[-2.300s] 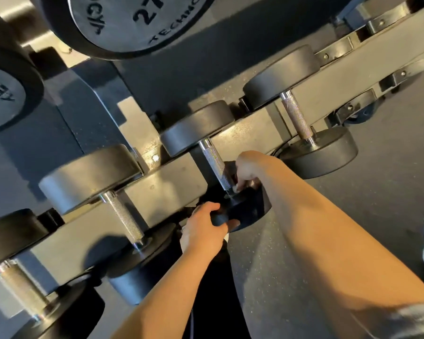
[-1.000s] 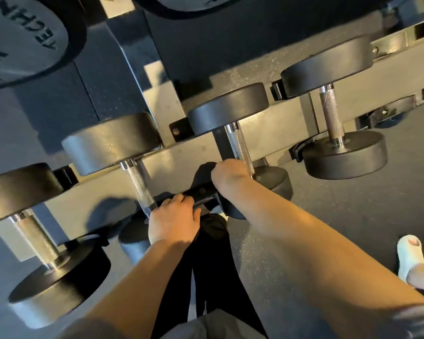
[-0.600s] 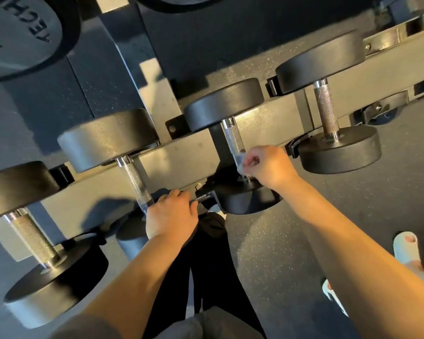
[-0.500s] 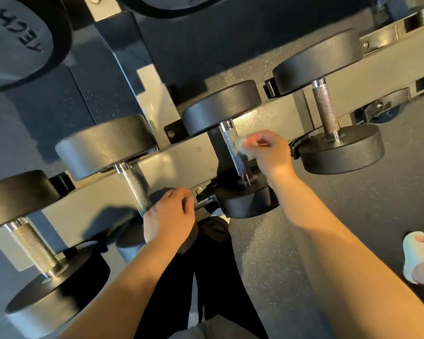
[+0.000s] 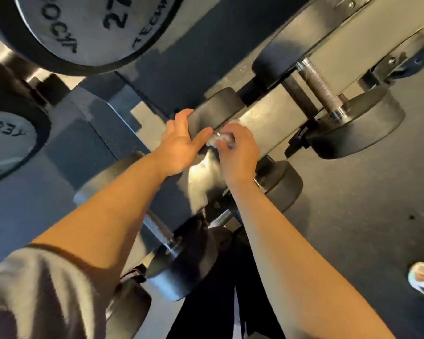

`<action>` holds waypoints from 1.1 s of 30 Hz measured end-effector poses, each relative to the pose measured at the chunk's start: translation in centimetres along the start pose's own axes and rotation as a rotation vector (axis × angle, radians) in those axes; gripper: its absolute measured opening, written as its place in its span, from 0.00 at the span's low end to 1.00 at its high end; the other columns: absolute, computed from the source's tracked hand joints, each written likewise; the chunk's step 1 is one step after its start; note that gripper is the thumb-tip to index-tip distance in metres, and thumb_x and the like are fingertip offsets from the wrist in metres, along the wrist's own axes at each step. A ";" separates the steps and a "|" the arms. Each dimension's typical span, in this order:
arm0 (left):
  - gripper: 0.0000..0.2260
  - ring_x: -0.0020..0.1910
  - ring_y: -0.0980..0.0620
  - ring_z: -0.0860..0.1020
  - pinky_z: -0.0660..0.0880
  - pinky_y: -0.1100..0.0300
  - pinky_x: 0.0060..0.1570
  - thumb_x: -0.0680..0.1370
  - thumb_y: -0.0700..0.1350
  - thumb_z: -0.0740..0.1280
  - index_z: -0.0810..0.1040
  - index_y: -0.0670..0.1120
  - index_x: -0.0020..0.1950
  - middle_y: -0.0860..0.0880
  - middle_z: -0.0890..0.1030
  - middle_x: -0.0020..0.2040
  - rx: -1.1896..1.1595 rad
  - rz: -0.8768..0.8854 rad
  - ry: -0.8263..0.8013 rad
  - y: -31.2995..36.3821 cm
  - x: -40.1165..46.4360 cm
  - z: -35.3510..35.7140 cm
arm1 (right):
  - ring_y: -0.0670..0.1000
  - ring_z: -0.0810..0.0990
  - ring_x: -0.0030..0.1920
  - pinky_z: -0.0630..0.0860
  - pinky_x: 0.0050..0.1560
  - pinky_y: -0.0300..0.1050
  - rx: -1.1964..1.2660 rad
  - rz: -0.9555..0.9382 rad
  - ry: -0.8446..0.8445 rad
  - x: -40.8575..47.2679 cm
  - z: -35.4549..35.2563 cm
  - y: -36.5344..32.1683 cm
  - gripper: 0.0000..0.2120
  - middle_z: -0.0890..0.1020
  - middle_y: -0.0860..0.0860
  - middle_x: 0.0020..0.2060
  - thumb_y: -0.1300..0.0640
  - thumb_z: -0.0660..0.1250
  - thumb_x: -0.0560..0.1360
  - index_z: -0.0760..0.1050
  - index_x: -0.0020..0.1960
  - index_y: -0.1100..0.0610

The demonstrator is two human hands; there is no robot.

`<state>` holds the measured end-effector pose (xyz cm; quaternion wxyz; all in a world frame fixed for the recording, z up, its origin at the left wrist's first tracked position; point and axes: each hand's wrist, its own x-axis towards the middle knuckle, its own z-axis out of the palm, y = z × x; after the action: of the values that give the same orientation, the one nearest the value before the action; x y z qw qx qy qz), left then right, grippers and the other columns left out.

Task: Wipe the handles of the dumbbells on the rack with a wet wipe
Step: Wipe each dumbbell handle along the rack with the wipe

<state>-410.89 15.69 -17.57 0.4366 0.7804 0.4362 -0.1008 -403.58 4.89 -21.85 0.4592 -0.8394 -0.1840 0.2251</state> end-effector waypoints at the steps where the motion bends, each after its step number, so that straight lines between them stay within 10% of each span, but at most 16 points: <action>1: 0.36 0.69 0.44 0.65 0.62 0.49 0.71 0.75 0.66 0.60 0.55 0.48 0.75 0.43 0.64 0.69 0.018 -0.013 -0.014 0.1 0.0 -0.2 | 0.44 0.74 0.44 0.70 0.45 0.32 0.021 0.035 0.014 0.5 0.1 -0.1 0.07 0.76 0.46 0.45 0.62 0.70 0.73 0.75 0.49 0.54; 10: 0.26 0.69 0.51 0.60 0.58 0.52 0.72 0.81 0.56 0.60 0.54 0.52 0.75 0.52 0.58 0.63 -0.041 -0.044 -0.034 0.9 -0.4 -0.5 | 0.53 0.77 0.38 0.75 0.46 0.47 0.294 0.461 -0.126 4.0 -0.6 0.8 0.10 0.77 0.50 0.33 0.60 0.67 0.73 0.74 0.34 0.52; 15: 0.25 0.63 0.55 0.61 0.61 0.54 0.70 0.81 0.56 0.59 0.53 0.53 0.75 0.51 0.58 0.68 -0.059 -0.079 -0.049 1.2 -0.5 -0.5 | 0.50 0.73 0.31 0.71 0.34 0.39 0.267 0.803 -0.352 6.6 -0.9 0.2 0.07 0.77 0.52 0.24 0.61 0.66 0.74 0.74 0.37 0.58; 28: 0.26 0.69 0.52 0.62 0.62 0.50 0.72 0.81 0.56 0.59 0.52 0.54 0.75 0.50 0.57 0.69 -0.102 -0.095 -0.063 1.4 -1.0 -0.6 | 0.52 0.71 0.40 0.65 0.40 0.43 -0.121 -0.119 0.110 -0.5 1.5 -0.5 0.05 0.74 0.52 0.39 0.66 0.65 0.71 0.73 0.37 0.60; 33: 0.25 0.69 0.51 0.61 0.62 0.50 0.72 0.81 0.57 0.59 0.53 0.55 0.75 0.49 0.58 0.70 -0.108 -0.102 -0.066 1.5 -1.0 -0.7 | 0.57 0.74 0.41 0.66 0.46 0.47 -0.243 -0.107 0.176 0.2 2.8 0.0 0.06 0.75 0.56 0.41 0.69 0.66 0.68 0.72 0.40 0.61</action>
<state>-410.45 15.32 -15.69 0.4864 0.7287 0.4656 -0.1250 -404.97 6.92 -23.27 0.3801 -0.8943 -0.2133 0.1018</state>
